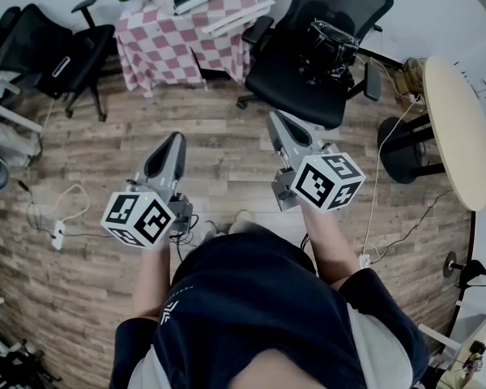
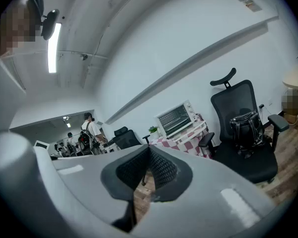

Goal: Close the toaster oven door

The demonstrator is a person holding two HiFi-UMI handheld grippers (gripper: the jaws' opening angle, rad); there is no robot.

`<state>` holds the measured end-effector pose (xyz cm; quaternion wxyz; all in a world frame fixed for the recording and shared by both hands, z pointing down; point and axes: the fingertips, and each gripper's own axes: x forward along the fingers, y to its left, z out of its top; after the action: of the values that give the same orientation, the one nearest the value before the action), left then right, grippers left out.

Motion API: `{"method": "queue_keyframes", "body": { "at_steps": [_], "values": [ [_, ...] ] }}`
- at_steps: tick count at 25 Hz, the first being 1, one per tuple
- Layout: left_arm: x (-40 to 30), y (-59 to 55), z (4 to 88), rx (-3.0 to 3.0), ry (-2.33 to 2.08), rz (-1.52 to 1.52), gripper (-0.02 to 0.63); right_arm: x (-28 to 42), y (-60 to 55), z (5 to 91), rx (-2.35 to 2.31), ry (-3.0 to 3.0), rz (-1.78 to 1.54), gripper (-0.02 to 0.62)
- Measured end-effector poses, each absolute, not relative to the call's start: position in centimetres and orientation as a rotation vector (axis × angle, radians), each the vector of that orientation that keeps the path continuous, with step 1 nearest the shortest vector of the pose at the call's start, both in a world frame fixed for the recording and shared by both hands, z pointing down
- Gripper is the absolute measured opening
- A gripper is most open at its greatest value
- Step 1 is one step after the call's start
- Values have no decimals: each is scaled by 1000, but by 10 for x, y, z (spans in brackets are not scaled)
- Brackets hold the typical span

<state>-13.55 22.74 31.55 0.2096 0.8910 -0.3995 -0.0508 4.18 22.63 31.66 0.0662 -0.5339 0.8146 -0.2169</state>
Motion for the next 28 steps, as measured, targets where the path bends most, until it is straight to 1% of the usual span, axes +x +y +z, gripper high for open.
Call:
{"method": "queue_keyframes", "body": {
  "at_steps": [12, 18, 25, 28],
  "values": [
    [-88, 215, 322, 2436, -1121, -132, 5, 81, 224, 344, -1580, 2453, -755, 2],
    [-78, 210, 338, 2468, -1119, -65, 5, 80, 220, 355, -1573, 2461, -784, 2],
    [-74, 180, 348, 2547, -1126, 5, 12, 85, 200, 354, -1600, 2444, -760, 2],
    [-72, 158, 353, 2556, -1084, -6, 39, 86, 182, 354, -1633, 2429, -758, 3]
  ]
}}
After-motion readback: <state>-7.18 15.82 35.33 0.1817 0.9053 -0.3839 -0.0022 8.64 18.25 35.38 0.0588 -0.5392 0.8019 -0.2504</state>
